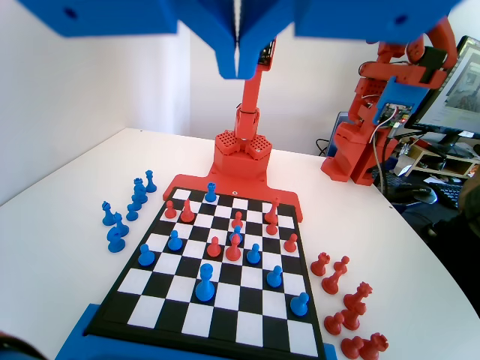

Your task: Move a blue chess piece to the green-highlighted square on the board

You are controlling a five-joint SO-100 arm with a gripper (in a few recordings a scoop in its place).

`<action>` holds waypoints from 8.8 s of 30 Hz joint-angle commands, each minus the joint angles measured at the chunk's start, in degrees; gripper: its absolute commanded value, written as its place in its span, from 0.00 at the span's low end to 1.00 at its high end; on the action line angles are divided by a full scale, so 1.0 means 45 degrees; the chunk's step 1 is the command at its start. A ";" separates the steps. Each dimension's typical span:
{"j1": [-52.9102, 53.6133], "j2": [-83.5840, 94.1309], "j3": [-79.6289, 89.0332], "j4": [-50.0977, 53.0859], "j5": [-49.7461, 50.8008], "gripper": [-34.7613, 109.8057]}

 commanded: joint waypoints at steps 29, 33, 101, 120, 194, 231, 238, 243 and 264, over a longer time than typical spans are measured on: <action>0.0117 0.0039 0.0039 -0.0234 -0.0078 0.25; 0.0117 0.0039 0.0039 -0.0234 -0.0078 0.25; 0.0996 -1.2637 -0.7051 -0.1836 0.1836 0.25; 0.0410 -2.0859 -1.2012 -0.2637 0.3223 0.29; -0.1660 -2.8691 -1.4941 -0.5195 0.3086 0.33; -0.1660 -2.7891 -1.4551 -0.4766 0.3066 0.25; -0.1738 -2.6074 -1.2617 -0.5059 0.2910 0.25; -0.1816 -2.5273 -1.1406 -0.5508 0.2812 0.25; -0.1738 -2.5449 -1.0410 -0.6582 0.2617 0.25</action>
